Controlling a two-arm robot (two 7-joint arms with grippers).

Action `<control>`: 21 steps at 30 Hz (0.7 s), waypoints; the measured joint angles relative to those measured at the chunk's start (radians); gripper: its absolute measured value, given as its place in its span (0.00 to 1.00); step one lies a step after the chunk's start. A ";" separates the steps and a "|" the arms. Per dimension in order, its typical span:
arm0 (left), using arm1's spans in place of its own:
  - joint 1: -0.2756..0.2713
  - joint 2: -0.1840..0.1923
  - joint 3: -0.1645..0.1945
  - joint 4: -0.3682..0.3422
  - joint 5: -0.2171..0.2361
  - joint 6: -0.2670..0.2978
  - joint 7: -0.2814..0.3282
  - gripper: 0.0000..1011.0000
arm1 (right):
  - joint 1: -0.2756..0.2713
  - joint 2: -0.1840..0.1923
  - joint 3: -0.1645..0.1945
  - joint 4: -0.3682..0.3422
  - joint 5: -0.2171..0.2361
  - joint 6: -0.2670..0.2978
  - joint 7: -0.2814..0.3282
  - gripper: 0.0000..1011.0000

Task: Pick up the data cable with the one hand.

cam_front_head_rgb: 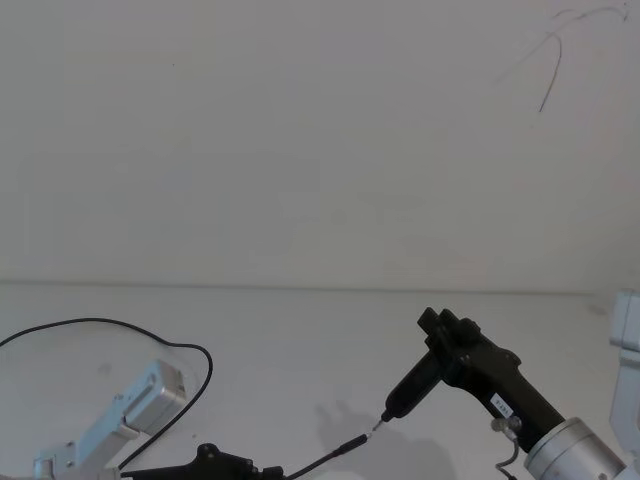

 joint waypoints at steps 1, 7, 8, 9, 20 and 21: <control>0.000 0.000 0.000 0.000 0.000 0.000 0.000 0.04 | 0.000 0.001 0.000 0.000 0.001 0.001 0.000 0.25; 0.000 0.000 0.000 0.000 0.000 0.000 0.000 0.04 | 0.003 0.009 0.001 0.002 0.012 0.011 -0.005 0.25; 0.000 0.000 0.000 0.000 0.000 0.000 0.000 0.04 | 0.003 0.010 0.001 0.002 0.017 0.015 -0.006 0.25; 0.000 0.000 0.000 0.000 0.000 0.000 0.000 0.04 | 0.003 0.010 0.001 0.002 0.017 0.015 -0.006 0.25; 0.000 0.000 0.000 0.000 0.000 0.000 0.000 0.04 | 0.007 0.018 -0.002 0.002 0.043 0.031 -0.007 0.25; 0.000 0.000 0.000 0.000 0.000 0.000 0.000 0.04 | 0.007 0.018 -0.002 0.002 0.044 0.031 -0.008 0.25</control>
